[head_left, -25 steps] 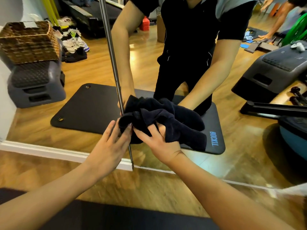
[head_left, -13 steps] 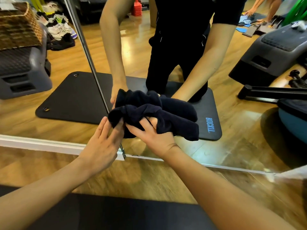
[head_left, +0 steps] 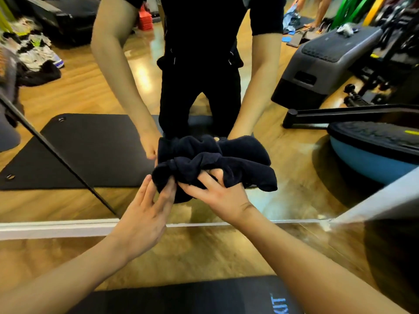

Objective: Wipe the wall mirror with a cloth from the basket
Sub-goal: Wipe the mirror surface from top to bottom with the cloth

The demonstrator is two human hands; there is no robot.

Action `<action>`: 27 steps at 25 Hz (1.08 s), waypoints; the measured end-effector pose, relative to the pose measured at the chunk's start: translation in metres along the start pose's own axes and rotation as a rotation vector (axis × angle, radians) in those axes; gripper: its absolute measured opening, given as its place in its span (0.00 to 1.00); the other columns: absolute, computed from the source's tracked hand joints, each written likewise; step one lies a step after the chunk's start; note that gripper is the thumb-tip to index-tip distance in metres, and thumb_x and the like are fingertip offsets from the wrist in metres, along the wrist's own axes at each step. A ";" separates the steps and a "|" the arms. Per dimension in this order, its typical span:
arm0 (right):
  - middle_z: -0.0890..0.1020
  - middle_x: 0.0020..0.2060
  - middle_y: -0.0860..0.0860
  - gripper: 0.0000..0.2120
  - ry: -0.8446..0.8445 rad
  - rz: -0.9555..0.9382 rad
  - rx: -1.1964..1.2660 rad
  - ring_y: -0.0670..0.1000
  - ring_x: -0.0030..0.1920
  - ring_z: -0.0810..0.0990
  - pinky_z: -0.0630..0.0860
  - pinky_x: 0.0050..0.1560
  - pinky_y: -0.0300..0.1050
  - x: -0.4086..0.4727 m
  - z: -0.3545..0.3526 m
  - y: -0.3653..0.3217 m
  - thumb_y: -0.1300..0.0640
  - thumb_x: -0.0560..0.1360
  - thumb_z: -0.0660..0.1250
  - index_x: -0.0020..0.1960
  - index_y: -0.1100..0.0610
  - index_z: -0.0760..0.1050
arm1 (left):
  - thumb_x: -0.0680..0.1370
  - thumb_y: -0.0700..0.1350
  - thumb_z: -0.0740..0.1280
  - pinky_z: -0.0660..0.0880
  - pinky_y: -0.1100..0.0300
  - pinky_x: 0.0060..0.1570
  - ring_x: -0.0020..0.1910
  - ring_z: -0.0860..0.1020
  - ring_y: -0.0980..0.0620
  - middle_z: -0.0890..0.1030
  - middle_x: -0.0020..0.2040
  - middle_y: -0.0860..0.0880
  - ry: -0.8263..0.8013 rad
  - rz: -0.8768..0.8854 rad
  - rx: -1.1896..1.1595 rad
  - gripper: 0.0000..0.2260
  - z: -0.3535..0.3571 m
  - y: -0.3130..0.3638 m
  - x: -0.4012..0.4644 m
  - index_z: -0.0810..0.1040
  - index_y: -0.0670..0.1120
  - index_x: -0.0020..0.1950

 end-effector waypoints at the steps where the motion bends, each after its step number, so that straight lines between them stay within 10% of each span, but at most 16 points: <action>1: 0.79 0.62 0.50 0.19 -0.002 0.006 0.006 0.54 0.51 0.75 0.81 0.51 0.52 -0.008 -0.006 0.012 0.62 0.81 0.66 0.65 0.42 0.81 | 0.72 0.48 0.72 0.50 0.29 0.75 0.77 0.53 0.24 0.58 0.77 0.28 0.002 0.006 -0.002 0.42 -0.004 0.012 0.009 0.58 0.28 0.76; 15: 0.84 0.57 0.50 0.18 -0.053 0.033 -0.104 0.54 0.52 0.73 0.75 0.53 0.51 -0.132 -0.091 0.176 0.63 0.81 0.67 0.61 0.43 0.84 | 0.67 0.48 0.78 0.46 0.29 0.75 0.75 0.54 0.23 0.61 0.75 0.28 -0.050 0.231 0.014 0.40 -0.060 0.175 0.139 0.69 0.28 0.71; 22: 0.75 0.60 0.53 0.19 -0.080 0.064 -0.208 0.57 0.54 0.70 0.73 0.50 0.52 -0.196 -0.132 0.251 0.65 0.82 0.62 0.66 0.46 0.77 | 0.83 0.50 0.58 0.26 0.30 0.67 0.75 0.44 0.24 0.48 0.78 0.29 0.162 0.454 0.208 0.30 -0.093 0.250 0.203 0.57 0.32 0.78; 27: 0.73 0.62 0.53 0.16 -0.164 0.183 -0.246 0.58 0.55 0.67 0.70 0.48 0.51 -0.241 -0.148 0.291 0.61 0.82 0.64 0.65 0.44 0.73 | 0.83 0.49 0.58 0.34 0.30 0.71 0.73 0.48 0.27 0.50 0.76 0.32 0.257 0.521 0.234 0.27 -0.115 0.288 0.244 0.62 0.34 0.78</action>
Point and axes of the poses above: each hand's wrist, its own x-axis towards the middle knuckle, its own z-axis out of the palm, y = z × x, the point moved 2 cm from there along x, towards the middle knuckle
